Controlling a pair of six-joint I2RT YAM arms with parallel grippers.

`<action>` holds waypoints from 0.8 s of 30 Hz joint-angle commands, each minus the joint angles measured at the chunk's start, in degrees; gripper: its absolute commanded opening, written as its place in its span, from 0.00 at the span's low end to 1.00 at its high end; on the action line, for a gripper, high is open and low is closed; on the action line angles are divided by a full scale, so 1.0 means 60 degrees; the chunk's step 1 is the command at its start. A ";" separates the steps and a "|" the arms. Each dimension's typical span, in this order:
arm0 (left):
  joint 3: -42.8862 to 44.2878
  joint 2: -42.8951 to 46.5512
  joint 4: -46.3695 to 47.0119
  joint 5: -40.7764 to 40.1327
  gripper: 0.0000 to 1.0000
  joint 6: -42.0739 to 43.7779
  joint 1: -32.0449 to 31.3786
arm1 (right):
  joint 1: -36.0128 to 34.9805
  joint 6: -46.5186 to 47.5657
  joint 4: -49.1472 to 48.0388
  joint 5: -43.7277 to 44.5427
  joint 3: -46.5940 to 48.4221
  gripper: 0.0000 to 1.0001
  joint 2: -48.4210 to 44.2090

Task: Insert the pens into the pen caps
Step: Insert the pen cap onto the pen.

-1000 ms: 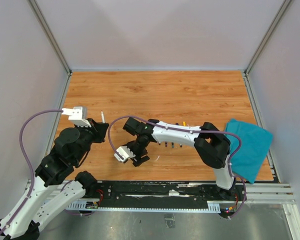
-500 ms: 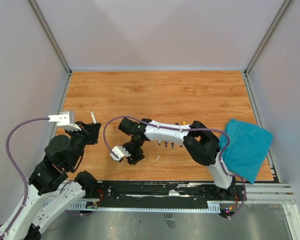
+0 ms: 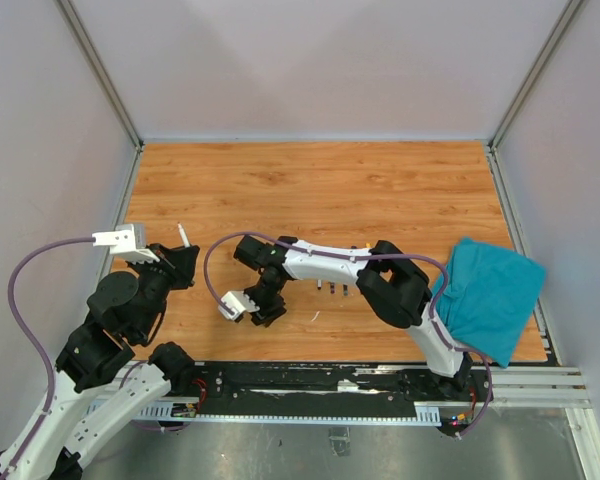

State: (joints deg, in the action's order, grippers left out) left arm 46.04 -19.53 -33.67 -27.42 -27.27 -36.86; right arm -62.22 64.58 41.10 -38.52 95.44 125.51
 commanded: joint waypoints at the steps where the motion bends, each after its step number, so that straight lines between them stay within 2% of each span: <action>1: 0.0006 0.0016 0.0009 -0.0188 0.00 -0.0040 0.0035 | 0.0155 0.0194 0.0471 0.0099 0.0430 0.45 0.0216; 16: -0.0001 -0.0079 0.0060 -0.0140 0.00 -0.0022 0.0035 | 0.0276 0.0385 0.0816 0.0398 0.0723 0.41 0.0548; 21: -0.0012 -0.0071 0.0059 -0.0147 0.01 -0.0011 0.0033 | 0.0277 0.0372 0.0998 0.0525 0.0958 0.36 0.0711; 24: -0.0012 -0.0071 0.0060 -0.0169 0.00 -0.0011 0.0035 | 0.0277 0.0329 0.1088 0.0560 0.1048 0.29 0.0803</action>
State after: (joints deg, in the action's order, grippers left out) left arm 46.04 -19.66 -33.67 -27.42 -27.27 -36.86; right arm -61.06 65.67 45.30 -36.99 100.42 128.18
